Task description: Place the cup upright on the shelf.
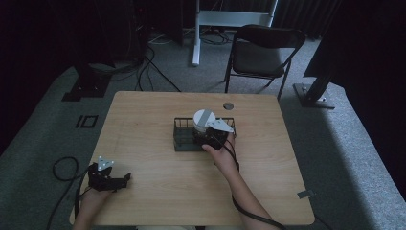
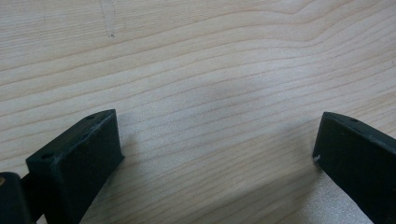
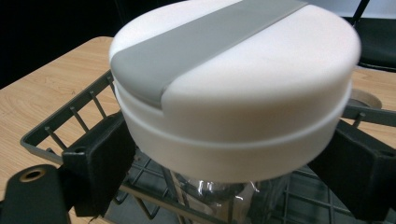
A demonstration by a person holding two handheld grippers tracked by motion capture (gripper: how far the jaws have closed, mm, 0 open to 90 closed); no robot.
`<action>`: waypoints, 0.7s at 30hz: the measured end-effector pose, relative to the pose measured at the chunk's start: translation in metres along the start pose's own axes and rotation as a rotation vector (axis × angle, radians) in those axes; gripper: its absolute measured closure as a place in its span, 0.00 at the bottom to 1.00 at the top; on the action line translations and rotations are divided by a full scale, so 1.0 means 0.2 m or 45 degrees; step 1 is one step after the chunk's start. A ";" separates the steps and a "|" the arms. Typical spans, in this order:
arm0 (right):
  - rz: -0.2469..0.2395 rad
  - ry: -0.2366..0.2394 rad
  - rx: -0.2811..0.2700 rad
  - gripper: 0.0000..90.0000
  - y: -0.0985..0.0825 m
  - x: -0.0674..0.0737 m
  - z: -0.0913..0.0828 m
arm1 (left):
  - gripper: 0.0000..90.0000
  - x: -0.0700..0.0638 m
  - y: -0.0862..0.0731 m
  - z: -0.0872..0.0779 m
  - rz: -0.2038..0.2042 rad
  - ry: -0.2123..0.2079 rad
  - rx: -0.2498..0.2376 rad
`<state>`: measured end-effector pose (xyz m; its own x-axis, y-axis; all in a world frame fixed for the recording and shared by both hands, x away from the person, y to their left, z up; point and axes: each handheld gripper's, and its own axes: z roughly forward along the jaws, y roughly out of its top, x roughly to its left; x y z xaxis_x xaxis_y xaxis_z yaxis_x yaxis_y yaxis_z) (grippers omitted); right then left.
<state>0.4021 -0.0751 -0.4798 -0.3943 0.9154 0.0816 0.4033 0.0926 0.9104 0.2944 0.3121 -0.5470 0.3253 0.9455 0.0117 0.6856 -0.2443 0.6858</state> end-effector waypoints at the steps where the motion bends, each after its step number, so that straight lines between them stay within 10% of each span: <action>1: 0.009 0.003 -0.007 0.11 0.00 0.00 -0.01 | 0.01 0.00 0.00 0.00 -0.001 0.000 0.000; 21: -0.020 0.057 -0.054 0.11 -0.02 0.00 -0.15 | 0.01 0.00 0.00 0.00 -0.001 0.000 -0.001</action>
<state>0.3762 -0.0875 -0.4721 -0.4370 0.8955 0.0844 0.3620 0.0892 0.9279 0.2945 0.3121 -0.5470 0.3248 0.9457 0.0110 0.6853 -0.2433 0.6864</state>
